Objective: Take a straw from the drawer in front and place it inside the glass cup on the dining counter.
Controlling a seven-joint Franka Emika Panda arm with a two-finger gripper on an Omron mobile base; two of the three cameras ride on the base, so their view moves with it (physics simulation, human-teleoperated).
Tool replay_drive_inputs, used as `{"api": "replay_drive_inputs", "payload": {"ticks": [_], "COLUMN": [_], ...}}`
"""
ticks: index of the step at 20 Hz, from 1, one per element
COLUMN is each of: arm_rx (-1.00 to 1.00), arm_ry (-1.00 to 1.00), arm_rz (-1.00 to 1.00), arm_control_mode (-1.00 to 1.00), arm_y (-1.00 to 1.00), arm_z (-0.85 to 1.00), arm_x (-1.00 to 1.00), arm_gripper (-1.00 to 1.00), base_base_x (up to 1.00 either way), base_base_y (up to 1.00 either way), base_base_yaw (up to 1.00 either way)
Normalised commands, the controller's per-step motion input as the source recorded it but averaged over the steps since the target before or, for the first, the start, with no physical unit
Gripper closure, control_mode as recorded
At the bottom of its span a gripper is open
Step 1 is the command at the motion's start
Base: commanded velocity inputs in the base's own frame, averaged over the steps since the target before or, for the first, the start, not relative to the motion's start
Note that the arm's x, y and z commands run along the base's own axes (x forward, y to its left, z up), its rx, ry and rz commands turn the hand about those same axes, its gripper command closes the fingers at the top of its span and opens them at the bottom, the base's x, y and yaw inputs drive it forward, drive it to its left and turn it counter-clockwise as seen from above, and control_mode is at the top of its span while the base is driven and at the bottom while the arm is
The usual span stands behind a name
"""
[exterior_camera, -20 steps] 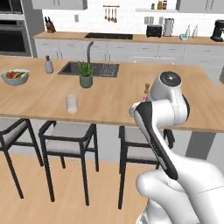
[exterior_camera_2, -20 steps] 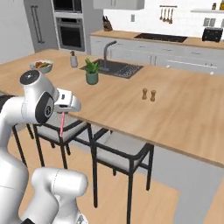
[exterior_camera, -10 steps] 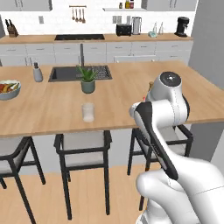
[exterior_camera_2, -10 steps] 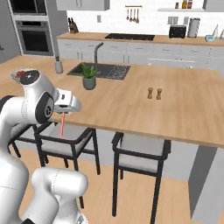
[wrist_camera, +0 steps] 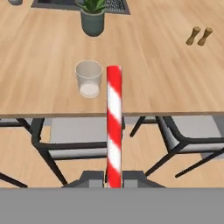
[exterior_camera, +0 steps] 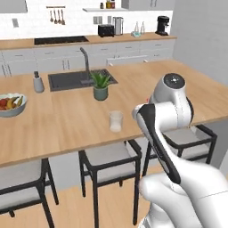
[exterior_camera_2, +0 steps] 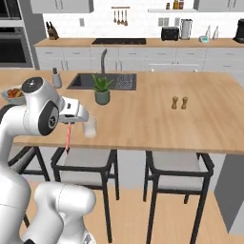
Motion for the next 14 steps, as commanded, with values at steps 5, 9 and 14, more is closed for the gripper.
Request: {"api": "replay_drive_inputs", "payload": {"ticks": [5,9,14], "arm_rx": [0.0,0.0,0.06], "arm_ry": [0.0,0.0,-0.02], "arm_rz": [0.0,0.0,0.04], "arm_control_mode": [1.0,1.0,-1.0], "arm_y": [0.0,0.0,0.01], "arm_z": [0.0,0.0,0.11], "arm_x": [0.0,0.0,0.01], "arm_gripper": [1.0,1.0,1.0], "base_base_x": [0.91,0.88,0.32], "base_base_y": [0.65,0.65,0.23], "base_base_yaw": [-0.22,-0.14,0.0]}}
